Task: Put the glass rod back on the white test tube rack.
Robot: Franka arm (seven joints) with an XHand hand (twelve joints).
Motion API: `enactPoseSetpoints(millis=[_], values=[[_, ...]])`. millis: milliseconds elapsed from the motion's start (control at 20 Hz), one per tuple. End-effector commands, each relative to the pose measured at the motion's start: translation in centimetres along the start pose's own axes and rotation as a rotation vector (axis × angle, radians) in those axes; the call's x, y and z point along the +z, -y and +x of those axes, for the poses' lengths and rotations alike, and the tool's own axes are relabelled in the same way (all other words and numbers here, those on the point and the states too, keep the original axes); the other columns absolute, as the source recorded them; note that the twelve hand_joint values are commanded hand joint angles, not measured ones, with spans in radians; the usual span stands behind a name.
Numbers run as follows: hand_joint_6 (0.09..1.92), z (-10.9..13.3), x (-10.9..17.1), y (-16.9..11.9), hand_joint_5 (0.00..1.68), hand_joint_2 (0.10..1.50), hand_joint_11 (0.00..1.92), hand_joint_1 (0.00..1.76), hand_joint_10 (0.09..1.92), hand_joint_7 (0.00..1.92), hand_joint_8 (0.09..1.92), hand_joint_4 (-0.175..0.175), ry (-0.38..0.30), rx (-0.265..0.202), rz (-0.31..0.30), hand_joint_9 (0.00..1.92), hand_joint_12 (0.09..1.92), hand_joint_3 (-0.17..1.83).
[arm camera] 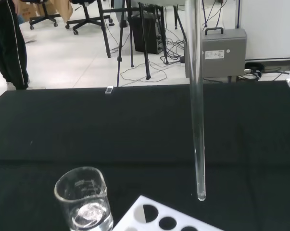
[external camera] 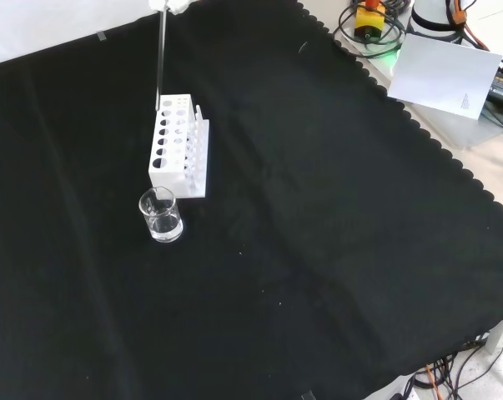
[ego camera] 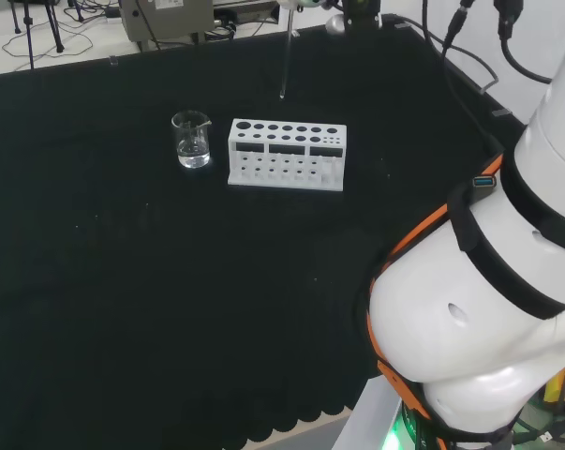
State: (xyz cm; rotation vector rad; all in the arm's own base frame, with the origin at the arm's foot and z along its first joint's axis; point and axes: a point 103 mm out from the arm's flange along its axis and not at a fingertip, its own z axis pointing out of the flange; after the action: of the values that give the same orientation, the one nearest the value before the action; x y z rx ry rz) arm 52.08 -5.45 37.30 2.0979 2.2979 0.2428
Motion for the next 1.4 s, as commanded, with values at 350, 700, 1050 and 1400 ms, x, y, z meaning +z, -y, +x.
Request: enactPoseSetpoints(millis=[350,700,1050,1400], values=[[0.09,0.4,0.2,2.4,1.34,1.1,1.54,1.3,0.68,1.17,1.02,-0.175,0.014,-0.009,-0.014,1.82,1.0,-0.15],[0.09,1.4,1.4,5.9,1.34,1.1,1.54,1.3,0.69,1.17,1.02,-0.175,-0.01,-0.022,0.018,1.82,1.0,-0.14],[0.09,2.6,2.3,4.3,1.34,1.1,1.54,1.3,0.69,1.17,1.02,-0.175,0.013,-0.03,0.042,1.82,1.0,-0.14],[0.09,2.8,2.2,3.9,1.34,1.1,1.54,1.3,0.69,1.17,1.02,-0.175,-0.01,-0.036,0.034,1.82,1.0,-0.14]])
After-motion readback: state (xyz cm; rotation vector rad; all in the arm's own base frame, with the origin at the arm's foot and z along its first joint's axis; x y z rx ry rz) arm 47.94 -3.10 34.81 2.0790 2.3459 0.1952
